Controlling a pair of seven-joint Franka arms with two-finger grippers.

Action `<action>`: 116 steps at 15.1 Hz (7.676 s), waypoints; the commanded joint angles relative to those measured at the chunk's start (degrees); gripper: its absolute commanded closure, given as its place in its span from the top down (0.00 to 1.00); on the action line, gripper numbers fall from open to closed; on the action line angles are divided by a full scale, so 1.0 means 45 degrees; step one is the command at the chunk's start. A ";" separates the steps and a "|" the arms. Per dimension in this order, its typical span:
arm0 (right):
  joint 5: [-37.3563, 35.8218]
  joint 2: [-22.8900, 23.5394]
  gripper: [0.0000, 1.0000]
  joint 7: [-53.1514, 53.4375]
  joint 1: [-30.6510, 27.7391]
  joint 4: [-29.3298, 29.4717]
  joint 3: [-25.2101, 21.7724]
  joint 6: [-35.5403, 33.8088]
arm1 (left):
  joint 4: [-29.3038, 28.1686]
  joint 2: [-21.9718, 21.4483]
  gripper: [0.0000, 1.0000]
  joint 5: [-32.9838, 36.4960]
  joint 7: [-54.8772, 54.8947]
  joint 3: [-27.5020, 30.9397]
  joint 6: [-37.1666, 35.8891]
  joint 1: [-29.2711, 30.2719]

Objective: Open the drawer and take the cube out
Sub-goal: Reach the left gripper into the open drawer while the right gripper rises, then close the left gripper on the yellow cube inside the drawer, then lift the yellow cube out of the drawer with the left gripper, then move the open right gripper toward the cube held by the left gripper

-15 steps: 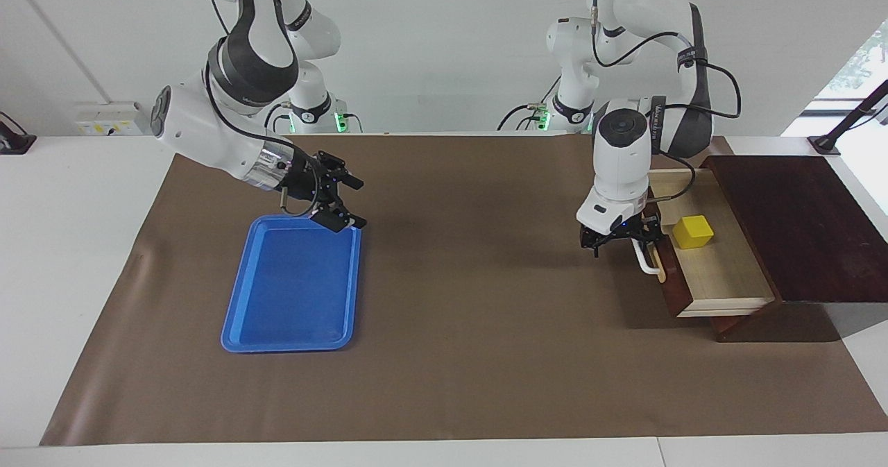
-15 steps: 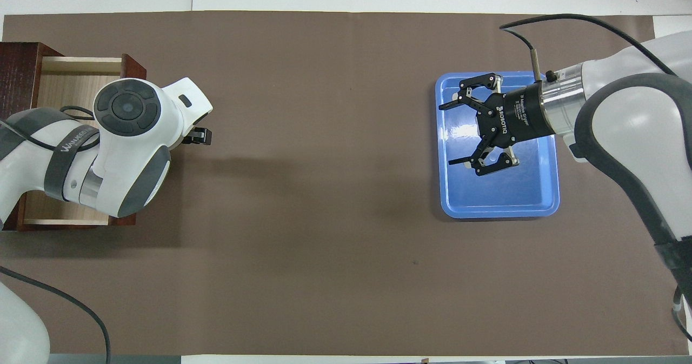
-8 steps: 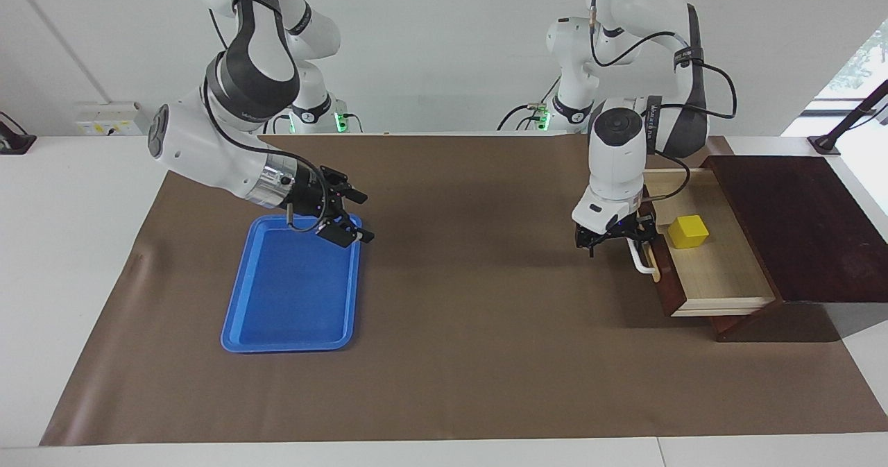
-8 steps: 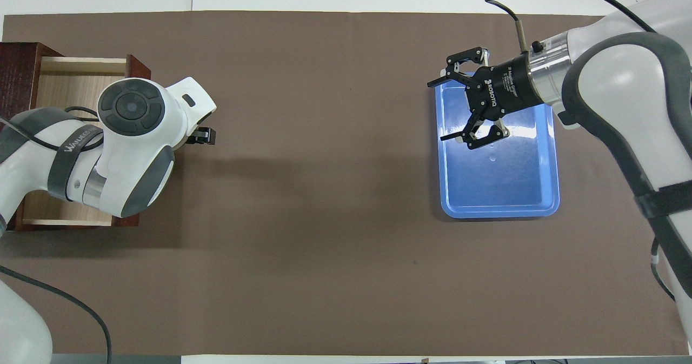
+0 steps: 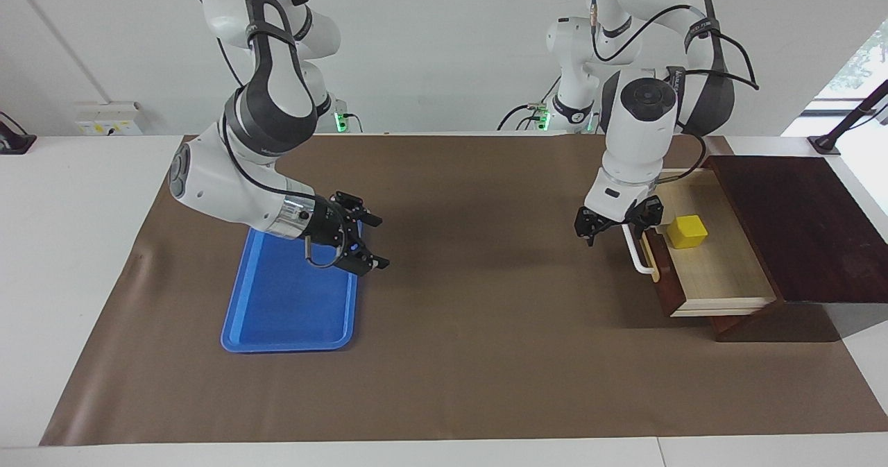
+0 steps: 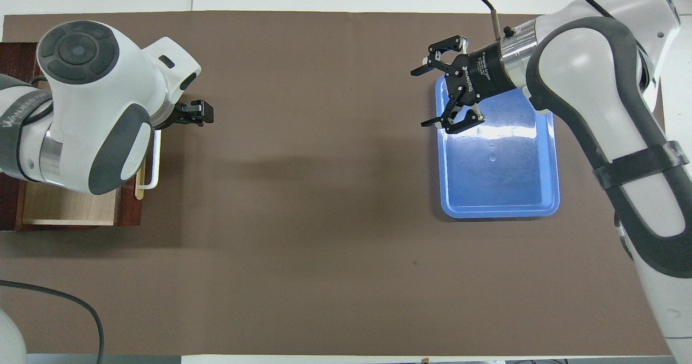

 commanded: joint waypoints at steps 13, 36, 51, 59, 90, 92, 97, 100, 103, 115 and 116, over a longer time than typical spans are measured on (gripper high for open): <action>0.0501 -0.0012 1.00 0.1397 0.1633 -0.0185 0.0071 0.0984 | 0.0062 -0.0476 1.00 -0.1890 -1.1141 0.0512 0.0499 0.3413; 0.0559 -0.0208 1.00 0.1592 0.2083 -0.0538 0.0051 0.1081 | -0.3459 -0.1787 1.00 -0.1792 -1.4588 0.0512 0.1499 0.3803; 0.0579 -0.0266 1.00 0.1632 0.2044 -0.0714 0.0051 0.1530 | -0.3459 -0.1787 1.00 -0.1753 -1.4313 0.0512 0.1538 0.4253; 0.0618 -0.0364 1.00 0.1612 0.1888 -0.0655 0.0051 0.1530 | -0.3498 -0.1826 1.00 -0.1753 -1.4314 0.0512 0.1538 0.4155; 0.0618 -0.0481 1.00 0.1768 0.1849 -0.0948 -0.0066 0.1549 | 0.2088 0.0186 0.00 -0.2415 -2.1304 0.0415 -0.2056 -0.1507; 0.0618 -0.0462 1.00 0.1807 0.1849 -0.0948 -0.0066 0.1550 | 0.2069 0.0186 0.00 -0.3020 -2.1579 0.0415 -0.1667 -0.1761; 0.0618 -0.0481 1.00 0.1827 0.1849 -0.0948 -0.0066 0.1550 | 0.2069 0.0772 0.00 -0.3394 -2.2633 0.0454 -0.1002 -0.2719; 0.0618 -0.0462 1.00 0.1827 0.1849 -0.0948 -0.0066 0.1569 | 0.2185 0.0927 0.00 -0.3432 -2.3043 0.0454 -0.0982 -0.2778; 0.0657 -0.0462 1.00 0.1866 0.1810 -0.0948 -0.0046 0.1879 | 0.2205 0.1006 0.00 -0.3432 -2.3142 0.0454 -0.0962 -0.2896; -0.0027 -0.0170 1.00 0.1749 0.2610 -0.0402 -0.0066 0.1940 | 0.2186 0.1006 0.00 -0.3335 -2.3279 0.0454 -0.0884 -0.2974; -0.0162 0.0005 1.00 0.1768 0.2611 -0.0169 -0.0066 0.1863 | 0.2186 0.1006 0.00 -0.3335 -2.3279 0.0454 -0.0884 -0.2993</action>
